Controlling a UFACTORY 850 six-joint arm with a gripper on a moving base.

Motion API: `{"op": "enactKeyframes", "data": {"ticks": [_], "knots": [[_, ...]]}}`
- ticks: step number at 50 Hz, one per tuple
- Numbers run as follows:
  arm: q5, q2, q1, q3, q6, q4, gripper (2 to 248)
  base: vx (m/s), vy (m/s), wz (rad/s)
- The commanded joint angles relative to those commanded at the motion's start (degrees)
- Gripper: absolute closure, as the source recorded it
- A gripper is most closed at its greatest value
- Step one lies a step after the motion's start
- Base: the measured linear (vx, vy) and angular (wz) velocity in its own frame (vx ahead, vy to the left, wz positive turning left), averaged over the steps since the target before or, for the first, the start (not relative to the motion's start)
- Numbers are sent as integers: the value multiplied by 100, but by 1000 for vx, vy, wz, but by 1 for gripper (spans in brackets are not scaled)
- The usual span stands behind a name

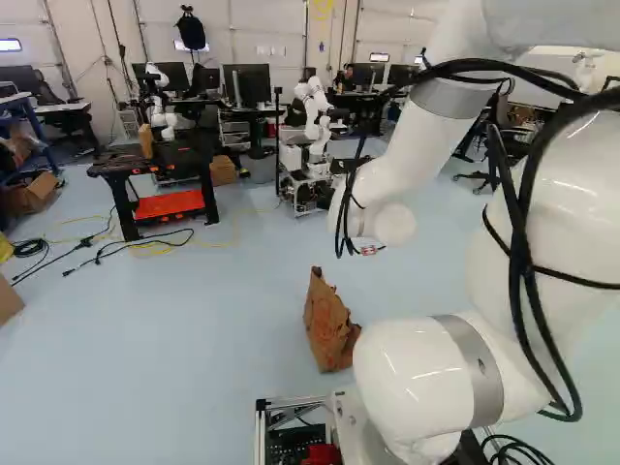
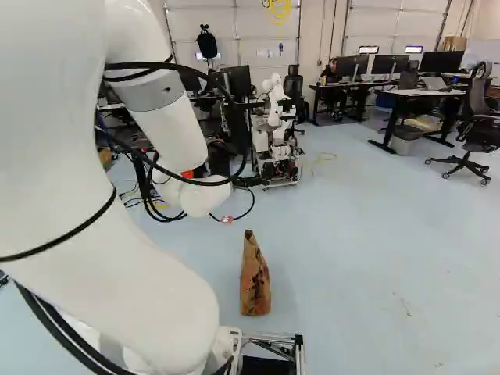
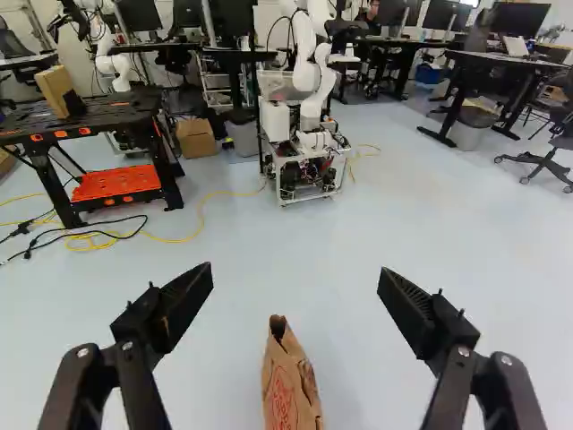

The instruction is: Pick up the grocery bag from the ground

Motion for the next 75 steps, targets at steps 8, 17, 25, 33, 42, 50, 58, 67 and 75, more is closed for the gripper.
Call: {"op": "enactKeyframes", "data": {"ticks": [8,17,25,33,42,50,58,67,75], "knots": [[-230,-243,-25,-248,0,13,3,0,0,0],[-556,-505,-46,-523,0,71,3,0,0,0],[-864,-731,-59,-768,0,141,3,0,0,0],[-1174,-950,-69,-1011,0,222,3,0,0,0],[-1523,-1188,-78,-1281,0,328,3,0,0,0],[-1832,-1392,-85,-1520,0,433,3,0,0,0],[-2143,-1650,-92,-1777,0,541,3,0,0,0],[-2491,-2019,-99,-2095,0,663,3,0,0,0],[-2795,-2352,-105,-2385,0,771,3,0,0,0]]}}
